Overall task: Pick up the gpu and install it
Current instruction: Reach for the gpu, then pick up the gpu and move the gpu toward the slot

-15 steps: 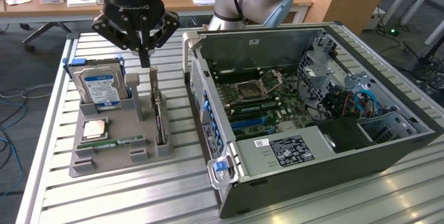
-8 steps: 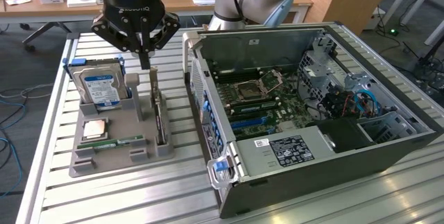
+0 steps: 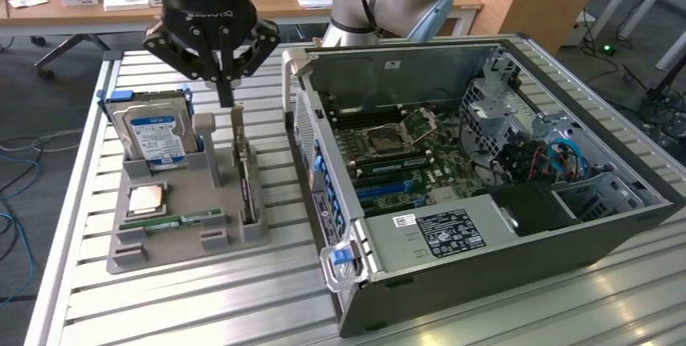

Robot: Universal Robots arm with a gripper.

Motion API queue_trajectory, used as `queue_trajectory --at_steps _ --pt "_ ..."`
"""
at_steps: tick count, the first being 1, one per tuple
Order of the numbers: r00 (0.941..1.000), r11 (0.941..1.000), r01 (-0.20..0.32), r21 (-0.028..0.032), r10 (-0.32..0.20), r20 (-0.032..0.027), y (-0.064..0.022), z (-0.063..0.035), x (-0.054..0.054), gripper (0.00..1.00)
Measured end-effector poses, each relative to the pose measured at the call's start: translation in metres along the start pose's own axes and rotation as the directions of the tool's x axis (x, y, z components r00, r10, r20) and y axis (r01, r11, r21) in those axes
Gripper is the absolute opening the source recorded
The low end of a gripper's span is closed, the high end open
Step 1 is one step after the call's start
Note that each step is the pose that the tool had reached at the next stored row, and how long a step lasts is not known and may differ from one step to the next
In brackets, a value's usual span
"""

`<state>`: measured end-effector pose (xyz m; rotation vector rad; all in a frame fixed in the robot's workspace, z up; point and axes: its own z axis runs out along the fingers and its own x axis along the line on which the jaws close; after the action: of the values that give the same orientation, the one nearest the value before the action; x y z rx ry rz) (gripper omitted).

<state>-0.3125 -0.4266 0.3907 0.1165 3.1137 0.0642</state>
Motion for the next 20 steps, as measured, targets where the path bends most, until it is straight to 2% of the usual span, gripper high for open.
queue_trajectory --at_steps 16,17,18,19,20 --pt "1.0 1.0 0.0 0.0 0.0 0.0 0.0 0.0 -0.0003 0.11" --pt "1.0 1.0 0.0 0.0 0.0 0.0 0.0 0.0 -0.0003 0.11" --pt "1.0 1.0 0.0 0.0 0.0 0.0 0.0 0.0 -0.0003 0.17" --pt "1.0 1.0 0.0 0.0 0.0 -0.0001 0.0 0.0 -0.0003 0.17" --pt "1.0 1.0 0.0 0.0 0.0 0.0 0.0 0.0 -0.0003 0.23"
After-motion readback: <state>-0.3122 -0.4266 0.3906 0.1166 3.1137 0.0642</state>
